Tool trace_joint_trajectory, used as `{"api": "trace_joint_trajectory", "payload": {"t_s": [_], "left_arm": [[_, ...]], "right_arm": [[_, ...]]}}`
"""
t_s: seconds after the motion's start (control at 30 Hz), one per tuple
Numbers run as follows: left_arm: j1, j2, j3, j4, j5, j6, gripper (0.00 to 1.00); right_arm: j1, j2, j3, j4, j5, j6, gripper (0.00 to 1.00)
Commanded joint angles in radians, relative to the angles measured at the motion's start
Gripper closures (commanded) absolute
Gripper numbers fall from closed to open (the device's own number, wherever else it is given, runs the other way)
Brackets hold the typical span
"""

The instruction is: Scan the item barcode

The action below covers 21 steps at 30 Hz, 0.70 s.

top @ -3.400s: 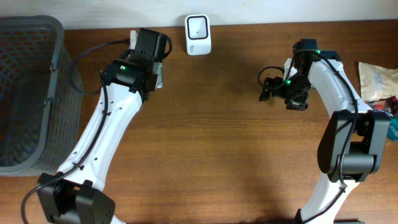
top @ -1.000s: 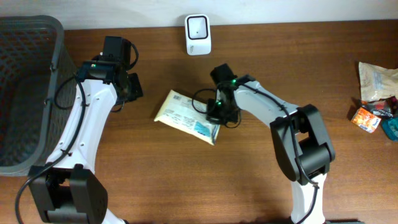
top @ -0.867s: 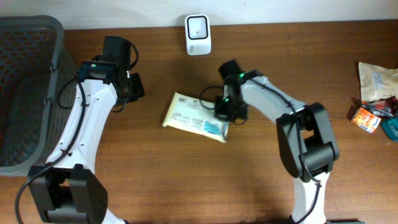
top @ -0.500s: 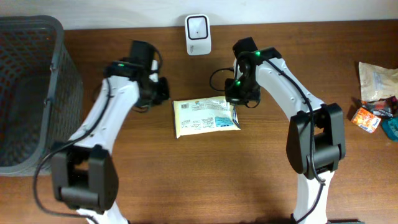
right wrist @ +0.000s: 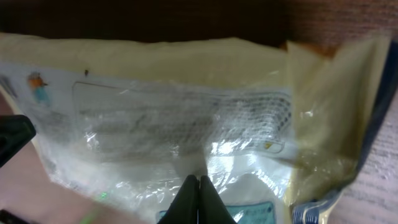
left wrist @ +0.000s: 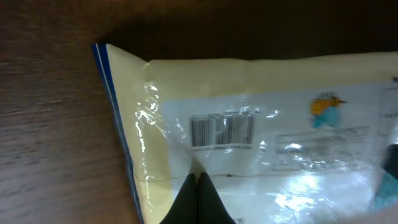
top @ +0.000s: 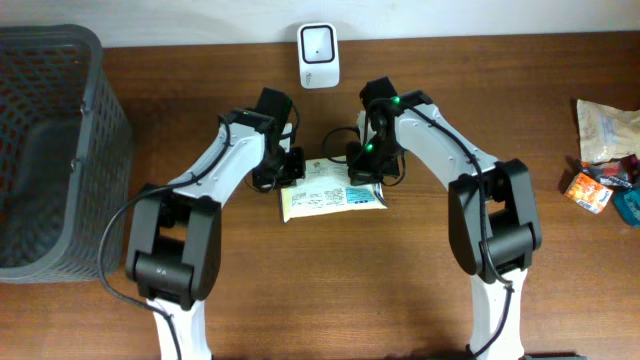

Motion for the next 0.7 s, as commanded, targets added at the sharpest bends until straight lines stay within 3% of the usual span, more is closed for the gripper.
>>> {"api": "trace_joint_trajectory", "payload": {"t_s": [0.0,0.1,0.2,0.33,0.43,0.53,0.67], "left_arm": [[0.001,0.045,-0.005,-0.002,-0.055,-0.01,1.0],[0.001,0.045,-0.002,-0.011,-0.221,-0.01,1.0],[0.001,0.037,0.024,-0.046,-0.295,-0.01,1.0],[0.001,0.023,0.11,-0.127,-0.306,-0.01,1.0],[0.0,0.01,0.189,-0.177,-0.248,-0.01,1.0],[0.0,0.009,0.211,-0.169,-0.081,-0.01,1.0],[-0.005,0.013,0.19,-0.135,0.065,-0.01,1.0]], "right_arm": [[0.0,0.017,-0.027,0.005,0.106,0.017,0.96],[-0.001,0.017,-0.027,-0.021,0.248,0.018,0.96],[-0.008,0.017,-0.014,-0.071,0.378,0.036,0.96],[-0.026,0.016,0.066,-0.176,0.371,0.035,0.96],[-0.026,0.015,0.163,-0.245,0.248,-0.008,0.96],[-0.026,0.015,0.204,-0.246,0.062,-0.079,0.96],[-0.018,0.018,0.194,-0.206,-0.018,-0.077,0.96]]}}
